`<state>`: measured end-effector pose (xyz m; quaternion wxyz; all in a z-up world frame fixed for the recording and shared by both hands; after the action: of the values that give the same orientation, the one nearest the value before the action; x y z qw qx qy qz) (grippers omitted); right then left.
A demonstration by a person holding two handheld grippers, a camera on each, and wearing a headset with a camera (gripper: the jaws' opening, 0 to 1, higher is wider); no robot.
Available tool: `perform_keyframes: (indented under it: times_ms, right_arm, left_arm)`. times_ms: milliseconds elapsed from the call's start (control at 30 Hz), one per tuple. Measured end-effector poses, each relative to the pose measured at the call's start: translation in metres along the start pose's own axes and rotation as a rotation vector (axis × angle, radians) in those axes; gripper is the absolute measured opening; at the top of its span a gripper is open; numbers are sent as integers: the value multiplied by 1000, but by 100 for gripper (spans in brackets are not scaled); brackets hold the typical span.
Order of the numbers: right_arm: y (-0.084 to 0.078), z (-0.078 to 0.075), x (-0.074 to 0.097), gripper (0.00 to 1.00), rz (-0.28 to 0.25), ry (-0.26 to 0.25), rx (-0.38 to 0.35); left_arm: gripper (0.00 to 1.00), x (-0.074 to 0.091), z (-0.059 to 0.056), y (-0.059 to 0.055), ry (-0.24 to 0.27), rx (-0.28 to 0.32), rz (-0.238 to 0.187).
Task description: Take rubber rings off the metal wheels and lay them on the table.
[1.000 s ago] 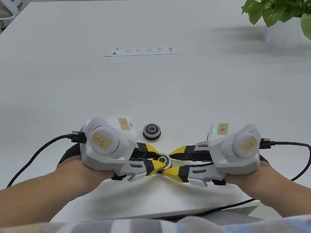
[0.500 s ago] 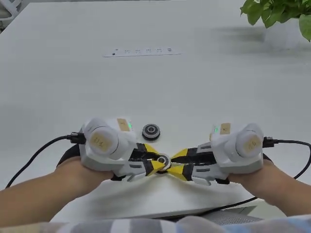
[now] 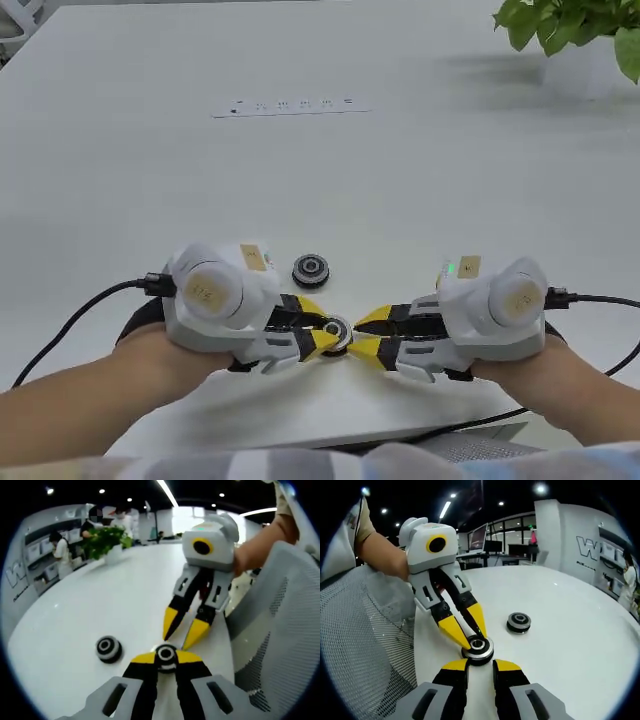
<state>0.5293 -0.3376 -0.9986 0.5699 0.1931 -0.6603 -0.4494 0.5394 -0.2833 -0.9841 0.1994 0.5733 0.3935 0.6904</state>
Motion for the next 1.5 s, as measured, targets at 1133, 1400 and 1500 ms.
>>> perform_keyframes:
  times_ms: [1133,1400,1500]
  right_arm:
    - [4,2,-9,24,24,-6,-3]
    - [8,0,-14,25,17,-14,3]
    - [7,0,-13,24,17,-13,-8]
  left_arm:
    - [13,0,0,0,1,2,-6]
    - [13,0,0,0,4,3,-5]
    - [13,0,0,0,3,3,-5]
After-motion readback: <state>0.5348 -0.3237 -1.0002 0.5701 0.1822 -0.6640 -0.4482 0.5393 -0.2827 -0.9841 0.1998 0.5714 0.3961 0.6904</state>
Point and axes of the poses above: the centre of the closed fingertips' face, and the gripper's own axes: x roughly backward along the fingers, z roughly to its left, y roughly out of its top, the point moved 3 cm from there along x, roughly backward along the fingers, and after that the axes turned 4 degrees about z, right-handed, at the moved point
